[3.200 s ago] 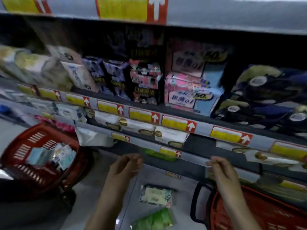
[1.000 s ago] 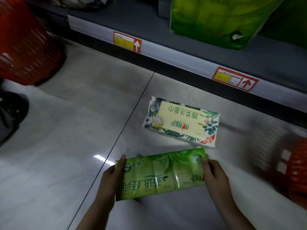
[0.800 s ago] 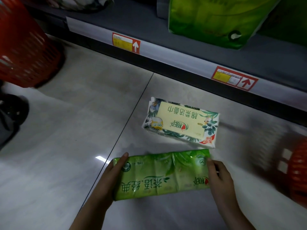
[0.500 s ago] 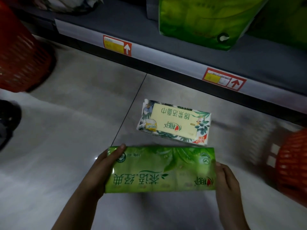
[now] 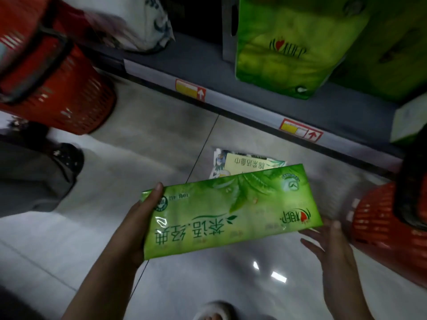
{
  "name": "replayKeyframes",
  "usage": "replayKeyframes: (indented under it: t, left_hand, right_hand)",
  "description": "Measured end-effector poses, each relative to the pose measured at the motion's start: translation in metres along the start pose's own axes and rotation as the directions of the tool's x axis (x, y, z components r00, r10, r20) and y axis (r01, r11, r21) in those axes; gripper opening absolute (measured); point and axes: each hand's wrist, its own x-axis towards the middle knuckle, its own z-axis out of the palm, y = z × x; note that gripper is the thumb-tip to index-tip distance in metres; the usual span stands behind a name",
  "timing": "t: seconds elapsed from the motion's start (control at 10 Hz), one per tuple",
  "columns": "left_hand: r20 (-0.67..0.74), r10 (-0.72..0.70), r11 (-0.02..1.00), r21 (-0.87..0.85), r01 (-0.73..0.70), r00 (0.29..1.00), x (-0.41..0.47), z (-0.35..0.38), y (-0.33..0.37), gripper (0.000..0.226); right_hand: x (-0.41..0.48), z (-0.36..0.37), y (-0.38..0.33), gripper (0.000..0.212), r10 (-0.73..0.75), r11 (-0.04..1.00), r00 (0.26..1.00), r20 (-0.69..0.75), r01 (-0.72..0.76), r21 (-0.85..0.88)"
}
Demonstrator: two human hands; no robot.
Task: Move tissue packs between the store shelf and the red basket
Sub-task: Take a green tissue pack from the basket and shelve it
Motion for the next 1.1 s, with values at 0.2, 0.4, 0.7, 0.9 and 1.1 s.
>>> replayKeyframes:
  t: [0.2, 0.4, 0.7, 0.9, 1.1]
  left_hand:
    - [0.123, -0.063, 0.973, -0.214, 0.089, 0.990, -0.105, 0.045, 0.065, 0.055]
    - [0.249, -0.071, 0.922, -0.353, 0.159, 0.966, -0.209, 0.085, 0.135, 0.054]
    - [0.271, -0.013, 0.876, -0.461, 0.141, 0.963, -0.379, 0.111, 0.232, 0.054]
    - [0.356, 0.073, 0.865, -0.488, 0.118, 0.932, -0.479, 0.117, 0.285, 0.052]
    - [0.412, 0.167, 0.866, -0.496, 0.067, 0.896, -0.546, 0.124, 0.315, 0.056]
  right_hand:
    - [-0.048, -0.003, -0.086, 0.110, 0.125, 0.992, 0.983, 0.131, -0.129, 0.017]
    - [-0.120, 0.009, -0.211, 0.118, 0.054, 0.998, 0.982, 0.182, -0.049, -0.033]
    - [-0.251, 0.003, -0.354, 0.112, 0.060, 0.998, 0.961, 0.269, -0.062, 0.000]
    - [-0.323, -0.019, -0.437, 0.117, 0.002, 1.000, 0.974, 0.226, 0.003, -0.021]
    - [-0.394, -0.027, -0.495, 0.093, -0.079, 0.995, 0.964, 0.255, 0.092, -0.040]
